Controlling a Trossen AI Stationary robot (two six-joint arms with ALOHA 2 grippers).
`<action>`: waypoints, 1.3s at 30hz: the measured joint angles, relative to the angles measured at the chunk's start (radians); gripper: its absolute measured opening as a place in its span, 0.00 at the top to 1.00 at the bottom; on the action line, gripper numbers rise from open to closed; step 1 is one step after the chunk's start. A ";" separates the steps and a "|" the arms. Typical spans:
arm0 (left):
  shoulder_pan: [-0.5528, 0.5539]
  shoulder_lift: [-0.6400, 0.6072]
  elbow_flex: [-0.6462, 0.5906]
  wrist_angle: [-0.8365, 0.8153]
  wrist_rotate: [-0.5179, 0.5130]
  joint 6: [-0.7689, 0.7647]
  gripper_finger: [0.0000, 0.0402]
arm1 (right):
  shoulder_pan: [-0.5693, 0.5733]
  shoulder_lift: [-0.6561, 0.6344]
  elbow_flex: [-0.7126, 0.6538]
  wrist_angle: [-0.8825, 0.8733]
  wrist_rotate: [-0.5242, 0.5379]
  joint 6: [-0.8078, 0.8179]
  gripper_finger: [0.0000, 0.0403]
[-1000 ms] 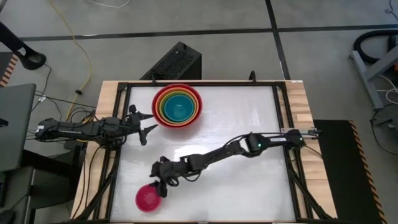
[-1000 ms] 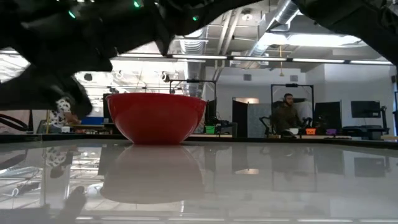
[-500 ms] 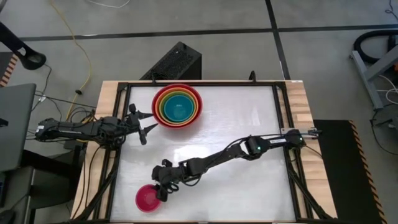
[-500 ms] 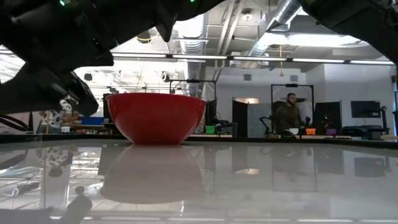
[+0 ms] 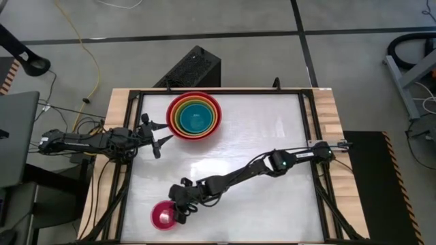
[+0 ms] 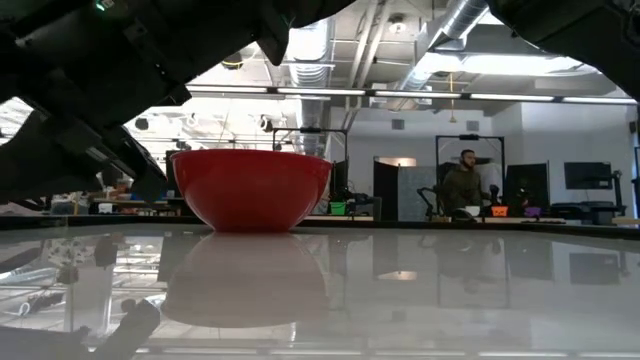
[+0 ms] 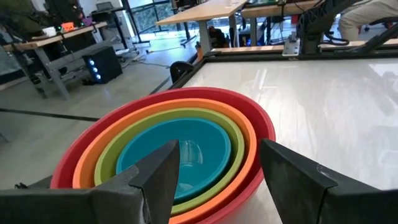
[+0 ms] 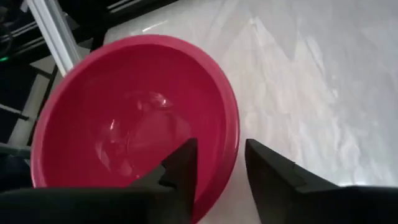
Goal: Nest bowls inside each other
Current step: Stack the pink bowl on top of the blue bowl
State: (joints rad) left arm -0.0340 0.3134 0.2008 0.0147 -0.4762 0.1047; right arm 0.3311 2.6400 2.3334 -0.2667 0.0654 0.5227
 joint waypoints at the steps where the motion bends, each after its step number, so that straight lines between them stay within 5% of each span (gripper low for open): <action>1: 0.000 0.000 0.000 0.000 0.000 0.000 0.47 | -0.001 0.000 0.000 0.001 -0.003 -0.002 0.67; 7: 0.000 0.000 0.000 0.000 0.000 0.000 0.47 | -0.012 0.000 0.000 0.025 -0.047 -0.006 0.95; 17: 0.000 0.000 0.000 -0.003 0.000 0.004 0.47 | -0.055 -0.131 0.000 -0.159 -0.056 -0.103 0.95; 26: 0.000 0.000 0.000 -0.011 -0.001 0.024 0.47 | -0.134 -0.412 0.001 -0.629 0.168 -0.269 0.95; 33: 0.000 0.000 0.000 -0.007 -0.007 0.026 0.47 | -0.344 -0.547 0.001 -0.727 0.221 -0.320 0.96; 39: 0.000 0.000 0.000 -0.006 -0.006 0.026 0.47 | -0.563 -0.505 0.001 -0.713 0.134 -0.262 0.96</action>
State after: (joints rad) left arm -0.0338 0.3134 0.2008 0.0090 -0.4824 0.1307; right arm -0.2324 2.1347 2.3348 -0.9800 0.1992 0.2609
